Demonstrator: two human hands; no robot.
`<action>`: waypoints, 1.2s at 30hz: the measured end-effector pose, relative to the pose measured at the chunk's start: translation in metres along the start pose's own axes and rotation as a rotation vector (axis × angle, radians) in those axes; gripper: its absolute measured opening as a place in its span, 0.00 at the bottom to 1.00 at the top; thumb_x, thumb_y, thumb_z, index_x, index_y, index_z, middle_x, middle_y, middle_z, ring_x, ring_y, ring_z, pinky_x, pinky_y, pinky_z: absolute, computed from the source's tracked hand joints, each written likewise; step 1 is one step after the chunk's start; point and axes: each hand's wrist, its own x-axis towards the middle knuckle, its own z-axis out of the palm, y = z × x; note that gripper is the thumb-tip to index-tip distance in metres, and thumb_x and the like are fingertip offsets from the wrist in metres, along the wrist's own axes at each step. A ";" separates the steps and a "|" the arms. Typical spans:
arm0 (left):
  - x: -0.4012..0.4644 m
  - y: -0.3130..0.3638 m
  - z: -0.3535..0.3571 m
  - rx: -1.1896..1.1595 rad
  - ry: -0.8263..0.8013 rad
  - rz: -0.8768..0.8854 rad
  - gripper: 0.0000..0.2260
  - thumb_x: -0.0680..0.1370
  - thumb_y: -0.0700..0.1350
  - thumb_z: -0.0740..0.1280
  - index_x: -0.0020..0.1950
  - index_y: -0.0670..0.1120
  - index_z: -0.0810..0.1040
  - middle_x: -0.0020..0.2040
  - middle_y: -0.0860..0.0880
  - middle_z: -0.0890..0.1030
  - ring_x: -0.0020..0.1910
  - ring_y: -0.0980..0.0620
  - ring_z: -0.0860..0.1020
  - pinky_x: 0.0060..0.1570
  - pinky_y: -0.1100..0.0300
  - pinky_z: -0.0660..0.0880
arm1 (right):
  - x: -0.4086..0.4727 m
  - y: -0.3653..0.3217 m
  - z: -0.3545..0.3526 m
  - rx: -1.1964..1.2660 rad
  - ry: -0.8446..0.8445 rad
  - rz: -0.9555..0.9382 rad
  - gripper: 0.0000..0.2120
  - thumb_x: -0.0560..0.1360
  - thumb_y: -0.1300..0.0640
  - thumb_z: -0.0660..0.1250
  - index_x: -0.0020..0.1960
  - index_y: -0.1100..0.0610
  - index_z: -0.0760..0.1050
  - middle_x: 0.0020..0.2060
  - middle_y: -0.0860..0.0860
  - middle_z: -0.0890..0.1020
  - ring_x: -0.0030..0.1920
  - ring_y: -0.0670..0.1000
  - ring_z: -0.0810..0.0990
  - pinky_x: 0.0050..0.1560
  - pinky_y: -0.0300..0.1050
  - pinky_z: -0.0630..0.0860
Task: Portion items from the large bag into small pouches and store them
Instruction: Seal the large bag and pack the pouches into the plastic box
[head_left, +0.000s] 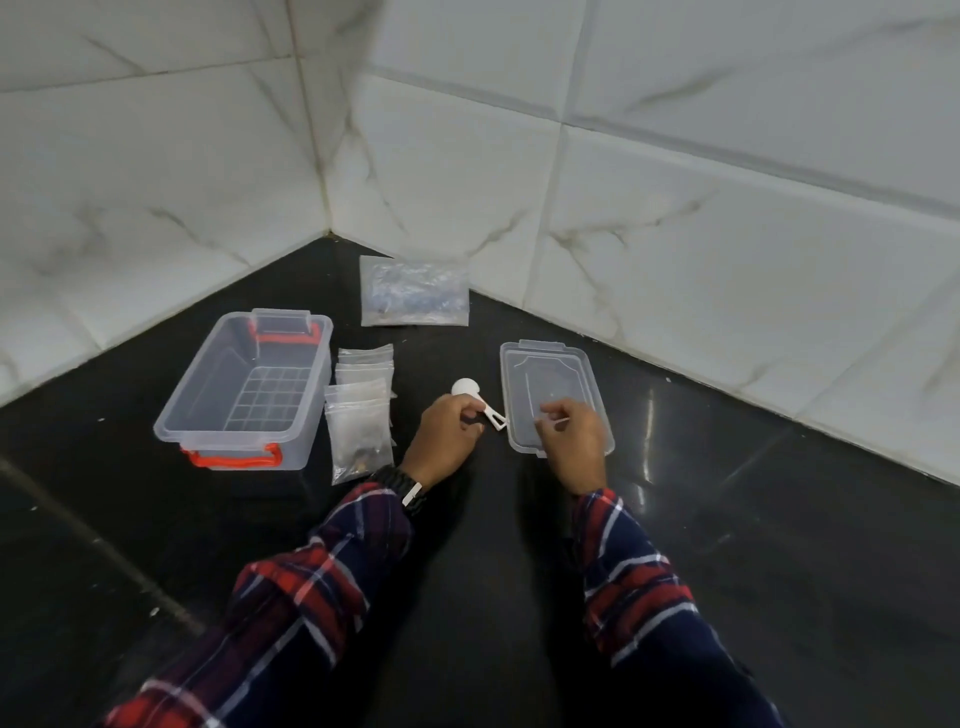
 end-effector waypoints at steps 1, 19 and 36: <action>-0.005 -0.004 -0.007 -0.001 0.049 -0.007 0.12 0.75 0.34 0.67 0.58 0.41 0.79 0.53 0.43 0.77 0.42 0.52 0.77 0.52 0.59 0.76 | -0.005 -0.009 0.009 0.034 -0.037 -0.024 0.08 0.74 0.63 0.69 0.53 0.59 0.79 0.49 0.54 0.80 0.44 0.47 0.77 0.46 0.34 0.73; -0.065 -0.064 -0.071 -0.106 0.307 -0.304 0.15 0.80 0.37 0.59 0.67 0.43 0.67 0.63 0.42 0.74 0.61 0.46 0.75 0.60 0.51 0.74 | -0.051 -0.084 0.117 0.084 -0.430 0.001 0.11 0.74 0.63 0.67 0.56 0.60 0.72 0.45 0.53 0.77 0.36 0.42 0.73 0.29 0.25 0.66; -0.077 -0.053 -0.066 -0.290 0.359 -0.255 0.38 0.75 0.37 0.70 0.77 0.53 0.52 0.73 0.46 0.65 0.70 0.46 0.67 0.64 0.48 0.72 | -0.045 -0.079 0.103 0.129 -0.513 0.043 0.15 0.73 0.65 0.63 0.30 0.53 0.75 0.36 0.54 0.81 0.38 0.51 0.79 0.47 0.48 0.81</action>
